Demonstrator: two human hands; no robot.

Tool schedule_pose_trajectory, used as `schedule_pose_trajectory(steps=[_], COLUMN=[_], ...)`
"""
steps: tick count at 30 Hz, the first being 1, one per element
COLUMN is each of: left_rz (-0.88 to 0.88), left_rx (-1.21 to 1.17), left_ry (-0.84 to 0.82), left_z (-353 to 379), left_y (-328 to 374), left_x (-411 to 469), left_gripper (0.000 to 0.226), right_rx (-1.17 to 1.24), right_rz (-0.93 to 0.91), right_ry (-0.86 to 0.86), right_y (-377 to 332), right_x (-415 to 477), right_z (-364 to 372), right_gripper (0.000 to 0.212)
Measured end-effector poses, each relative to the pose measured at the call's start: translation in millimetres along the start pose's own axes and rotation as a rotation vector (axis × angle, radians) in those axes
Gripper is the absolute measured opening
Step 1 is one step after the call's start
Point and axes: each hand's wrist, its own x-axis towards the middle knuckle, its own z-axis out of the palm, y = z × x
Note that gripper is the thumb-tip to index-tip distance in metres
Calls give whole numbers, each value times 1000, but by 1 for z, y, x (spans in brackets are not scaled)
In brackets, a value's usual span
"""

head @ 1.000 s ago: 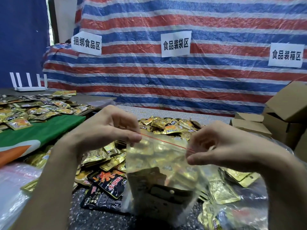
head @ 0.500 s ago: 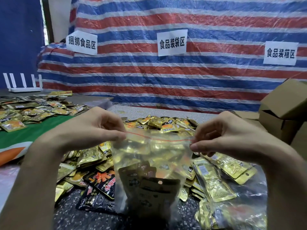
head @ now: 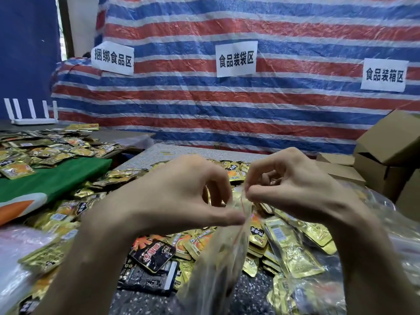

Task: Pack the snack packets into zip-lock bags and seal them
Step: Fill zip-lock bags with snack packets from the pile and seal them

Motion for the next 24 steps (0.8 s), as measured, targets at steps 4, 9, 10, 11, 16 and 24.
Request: schedule_pose_trajectory(steps=[4,9,10,11,16,24], left_rz=[-4,-50,-23,8,61,51], left_rx=[-1,100,135,148,50,46], left_ry=[15,22,40,62,133,223], left_z=[-3,0,0,0,-6,4], left_y=[-1,8,9,11,13,4], left_x=[-1,-6,-7,-8,-10,4], left_gripper=[15,60,56,47,23,9], right_rx=[10,2,7,21,82,-30], right_rz=[-31,-83,-97,-109,-126,-72], right_ry=[30,71,61,52,78,48], right_y=[-5,-13,-15,-15,-15,-9], right_x=[0,-1,-2,-2,-6,-6], right_z=[2,3,3,3,1,-2], right_gripper=[27,14,13,13,10,9])
